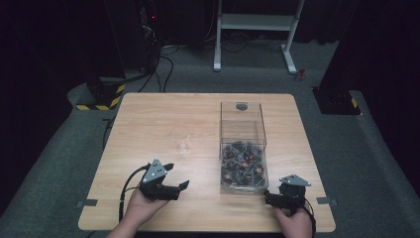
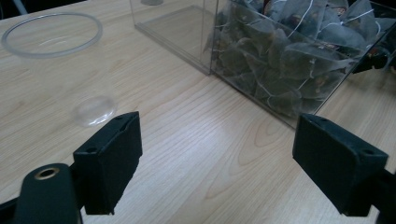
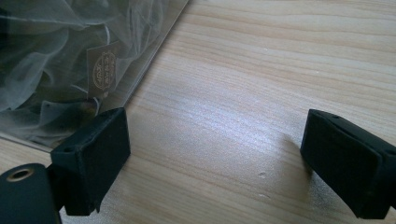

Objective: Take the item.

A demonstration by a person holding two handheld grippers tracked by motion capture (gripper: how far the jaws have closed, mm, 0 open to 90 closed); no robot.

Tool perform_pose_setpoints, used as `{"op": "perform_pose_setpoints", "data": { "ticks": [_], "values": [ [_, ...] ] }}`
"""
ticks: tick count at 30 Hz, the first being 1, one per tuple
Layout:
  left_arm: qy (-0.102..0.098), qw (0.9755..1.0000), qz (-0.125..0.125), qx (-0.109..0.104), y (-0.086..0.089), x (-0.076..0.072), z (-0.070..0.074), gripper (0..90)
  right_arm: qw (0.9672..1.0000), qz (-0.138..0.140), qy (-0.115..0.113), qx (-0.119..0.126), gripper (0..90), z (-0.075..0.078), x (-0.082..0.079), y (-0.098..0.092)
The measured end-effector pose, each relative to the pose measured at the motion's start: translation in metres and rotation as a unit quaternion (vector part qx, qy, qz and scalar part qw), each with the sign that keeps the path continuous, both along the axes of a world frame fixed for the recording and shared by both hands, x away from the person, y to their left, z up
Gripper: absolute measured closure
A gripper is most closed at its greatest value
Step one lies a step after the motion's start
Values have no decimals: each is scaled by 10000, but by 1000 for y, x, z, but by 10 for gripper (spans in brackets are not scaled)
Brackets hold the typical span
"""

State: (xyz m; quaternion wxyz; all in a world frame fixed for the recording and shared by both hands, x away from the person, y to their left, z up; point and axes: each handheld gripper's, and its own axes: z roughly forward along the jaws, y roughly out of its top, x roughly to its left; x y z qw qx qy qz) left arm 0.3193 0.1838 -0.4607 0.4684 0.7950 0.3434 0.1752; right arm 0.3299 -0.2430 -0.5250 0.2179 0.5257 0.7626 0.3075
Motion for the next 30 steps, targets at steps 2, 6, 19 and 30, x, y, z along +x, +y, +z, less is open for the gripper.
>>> {"op": "perform_pose_setpoints", "data": {
  "ticks": [2,6,19,30],
  "values": [
    [1,10000,-26,-7,-4,1,1,165,10000,1,-1,-1,80,0,0,0],
    [-5,9999,-82,-58,-9,3,4,168,10000,2,0,-1,80,0,0,0],
    [-45,9996,-245,-158,-25,9,11,175,10000,2,-1,-2,80,0,0,0],
    [-66,9992,-314,-221,-34,14,16,175,10000,3,-1,-1,80,0,0,0]
  ]
}}
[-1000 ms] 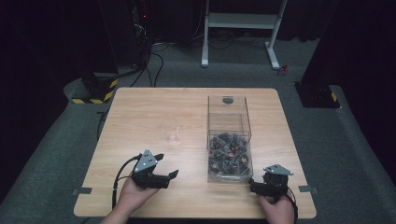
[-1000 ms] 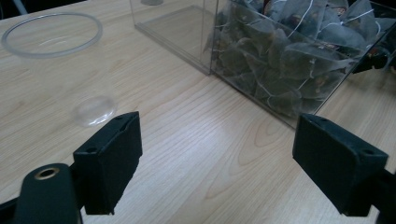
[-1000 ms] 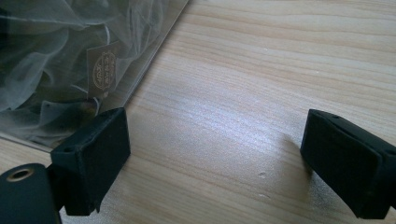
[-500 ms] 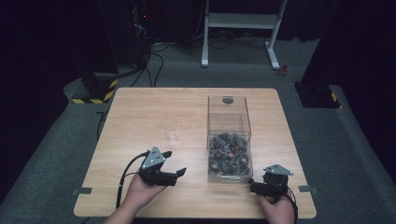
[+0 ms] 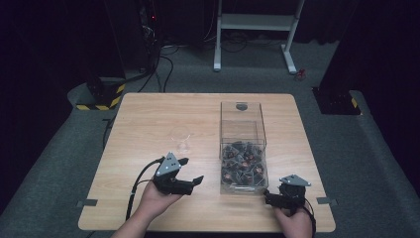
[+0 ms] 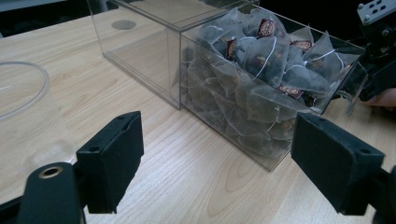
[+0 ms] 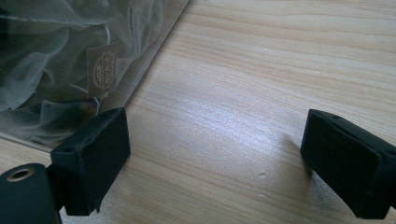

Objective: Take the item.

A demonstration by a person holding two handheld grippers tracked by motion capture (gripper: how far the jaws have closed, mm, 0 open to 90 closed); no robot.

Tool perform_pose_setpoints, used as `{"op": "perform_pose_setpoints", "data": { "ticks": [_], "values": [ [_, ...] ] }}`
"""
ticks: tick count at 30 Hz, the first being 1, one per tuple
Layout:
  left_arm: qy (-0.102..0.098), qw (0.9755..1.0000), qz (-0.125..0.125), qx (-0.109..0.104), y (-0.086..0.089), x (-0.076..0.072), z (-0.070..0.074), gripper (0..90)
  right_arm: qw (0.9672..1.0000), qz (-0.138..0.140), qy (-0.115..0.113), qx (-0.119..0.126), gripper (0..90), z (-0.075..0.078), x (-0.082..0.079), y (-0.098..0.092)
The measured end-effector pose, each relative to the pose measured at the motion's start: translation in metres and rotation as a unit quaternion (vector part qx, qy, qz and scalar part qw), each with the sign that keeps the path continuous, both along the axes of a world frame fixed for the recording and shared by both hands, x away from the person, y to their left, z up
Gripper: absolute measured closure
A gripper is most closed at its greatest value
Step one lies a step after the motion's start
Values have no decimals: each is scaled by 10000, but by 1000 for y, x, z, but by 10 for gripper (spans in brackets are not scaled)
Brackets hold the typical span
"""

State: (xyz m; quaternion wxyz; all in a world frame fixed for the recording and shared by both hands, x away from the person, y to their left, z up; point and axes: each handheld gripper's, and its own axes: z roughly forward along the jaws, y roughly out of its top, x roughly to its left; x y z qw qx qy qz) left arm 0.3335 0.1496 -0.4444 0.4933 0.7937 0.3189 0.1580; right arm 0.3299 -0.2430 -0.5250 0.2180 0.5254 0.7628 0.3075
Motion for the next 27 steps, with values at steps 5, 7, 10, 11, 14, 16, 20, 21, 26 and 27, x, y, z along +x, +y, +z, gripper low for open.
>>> {"op": "perform_pose_setpoints", "data": {
  "ticks": [5,7,10,11,14,16,20,21,26,27],
  "values": [
    [32,10000,-47,-44,-4,3,0,179,10000,0,0,0,80,0,0,0],
    [33,10000,-73,-24,-5,4,1,179,10000,4,4,4,80,0,0,0],
    [90,9998,-44,-159,-10,4,2,180,10000,10,-2,-3,80,0,0,0],
    [81,9999,-84,-126,-11,5,2,181,10000,9,0,0,80,0,0,0],
    [23,9999,-128,2,-14,6,5,181,10000,10,-2,-3,80,0,0,0],
    [7,9998,-165,58,-16,7,6,181,10000,7,3,3,80,0,0,0],
    [-15,9997,-215,119,-20,9,7,178,10000,-1,11,12,80,0,0,0],
    [-18,9997,-223,126,-21,9,7,178,10000,2,9,8,81,0,0,0],
    [-12,9997,-230,10,-26,11,8,175,10000,6,15,13,80,0,0,0],
    [-15,9997,-245,13,-27,12,8,175,10000,5,15,14,80,0,0,0]
  ]
}}
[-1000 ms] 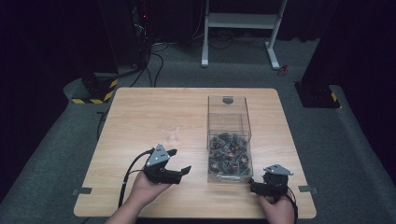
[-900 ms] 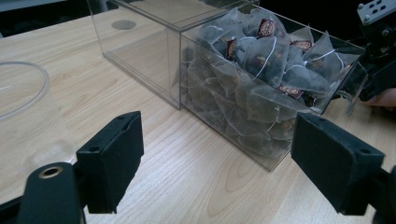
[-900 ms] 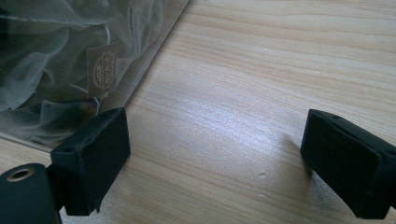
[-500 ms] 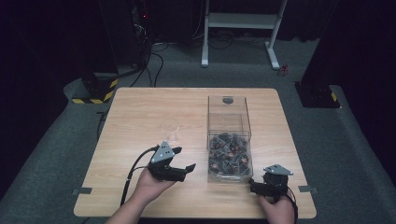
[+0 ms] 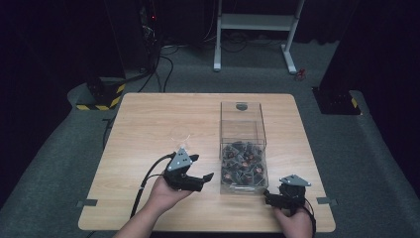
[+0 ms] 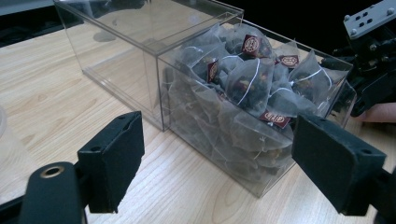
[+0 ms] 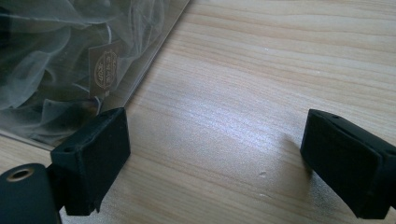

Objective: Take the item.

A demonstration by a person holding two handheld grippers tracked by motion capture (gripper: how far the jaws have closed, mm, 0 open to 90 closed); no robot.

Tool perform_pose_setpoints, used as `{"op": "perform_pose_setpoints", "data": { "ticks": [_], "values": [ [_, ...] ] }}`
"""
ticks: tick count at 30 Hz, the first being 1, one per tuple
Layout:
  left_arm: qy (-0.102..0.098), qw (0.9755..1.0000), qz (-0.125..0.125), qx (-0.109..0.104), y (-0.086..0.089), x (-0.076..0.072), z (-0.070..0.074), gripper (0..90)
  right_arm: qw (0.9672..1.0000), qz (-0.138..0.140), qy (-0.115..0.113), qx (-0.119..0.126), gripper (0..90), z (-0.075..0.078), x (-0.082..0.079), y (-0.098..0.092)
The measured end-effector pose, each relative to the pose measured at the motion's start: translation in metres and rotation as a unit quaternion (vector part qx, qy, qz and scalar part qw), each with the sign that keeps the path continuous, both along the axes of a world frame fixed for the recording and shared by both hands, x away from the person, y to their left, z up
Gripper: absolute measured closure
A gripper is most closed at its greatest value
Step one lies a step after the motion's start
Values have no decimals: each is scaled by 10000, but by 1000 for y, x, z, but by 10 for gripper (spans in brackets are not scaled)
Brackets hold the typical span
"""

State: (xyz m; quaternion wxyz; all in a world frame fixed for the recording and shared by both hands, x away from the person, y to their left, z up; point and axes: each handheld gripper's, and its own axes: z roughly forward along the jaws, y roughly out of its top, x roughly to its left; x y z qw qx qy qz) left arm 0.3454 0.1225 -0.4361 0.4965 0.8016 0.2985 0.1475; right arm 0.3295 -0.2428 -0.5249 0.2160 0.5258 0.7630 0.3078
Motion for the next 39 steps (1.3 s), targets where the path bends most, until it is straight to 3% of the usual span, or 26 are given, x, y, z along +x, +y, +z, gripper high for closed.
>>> {"op": "perform_pose_setpoints", "data": {
  "ticks": [10,39],
  "values": [
    [41,9999,-36,-127,-10,3,1,176,10000,9,0,-1,81,0,0,0],
    [-1,9998,-184,19,-47,12,4,233,10000,25,9,3,81,0,0,0]
  ]
}}
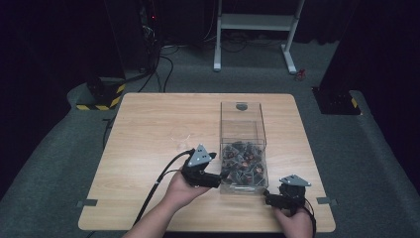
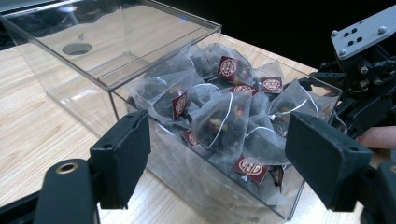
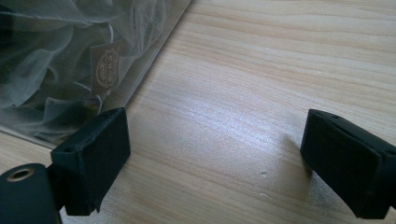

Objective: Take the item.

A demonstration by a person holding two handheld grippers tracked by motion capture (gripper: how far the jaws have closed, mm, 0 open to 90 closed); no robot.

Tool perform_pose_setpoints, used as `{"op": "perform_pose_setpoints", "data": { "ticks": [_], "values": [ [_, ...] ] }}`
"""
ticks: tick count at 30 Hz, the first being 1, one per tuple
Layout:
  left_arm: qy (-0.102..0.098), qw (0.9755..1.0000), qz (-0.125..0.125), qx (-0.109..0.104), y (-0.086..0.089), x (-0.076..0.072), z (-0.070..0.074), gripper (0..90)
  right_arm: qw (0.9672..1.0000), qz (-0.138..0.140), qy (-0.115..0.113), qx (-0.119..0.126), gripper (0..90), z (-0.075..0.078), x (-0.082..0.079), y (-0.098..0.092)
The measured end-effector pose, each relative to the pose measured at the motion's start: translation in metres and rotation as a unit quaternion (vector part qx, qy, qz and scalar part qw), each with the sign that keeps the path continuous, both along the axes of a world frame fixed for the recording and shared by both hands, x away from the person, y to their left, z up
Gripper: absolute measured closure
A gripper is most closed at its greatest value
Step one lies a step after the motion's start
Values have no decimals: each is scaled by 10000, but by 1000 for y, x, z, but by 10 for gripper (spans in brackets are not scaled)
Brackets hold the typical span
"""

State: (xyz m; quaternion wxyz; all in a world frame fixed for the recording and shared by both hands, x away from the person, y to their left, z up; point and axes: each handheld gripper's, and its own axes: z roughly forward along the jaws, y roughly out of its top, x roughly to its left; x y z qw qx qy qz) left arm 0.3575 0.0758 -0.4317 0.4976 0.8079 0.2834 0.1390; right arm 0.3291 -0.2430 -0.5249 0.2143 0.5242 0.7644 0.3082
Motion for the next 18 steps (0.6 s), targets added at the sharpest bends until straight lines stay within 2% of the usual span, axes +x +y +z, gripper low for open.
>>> {"op": "perform_pose_setpoints", "data": {
  "ticks": [9,18],
  "values": [
    [-1,10000,-9,-77,-7,7,-3,332,10000,3,-1,0,81,0,0,0],
    [26,10000,21,-47,-14,15,-7,435,10000,11,0,1,81,0,0,0]
  ]
}}
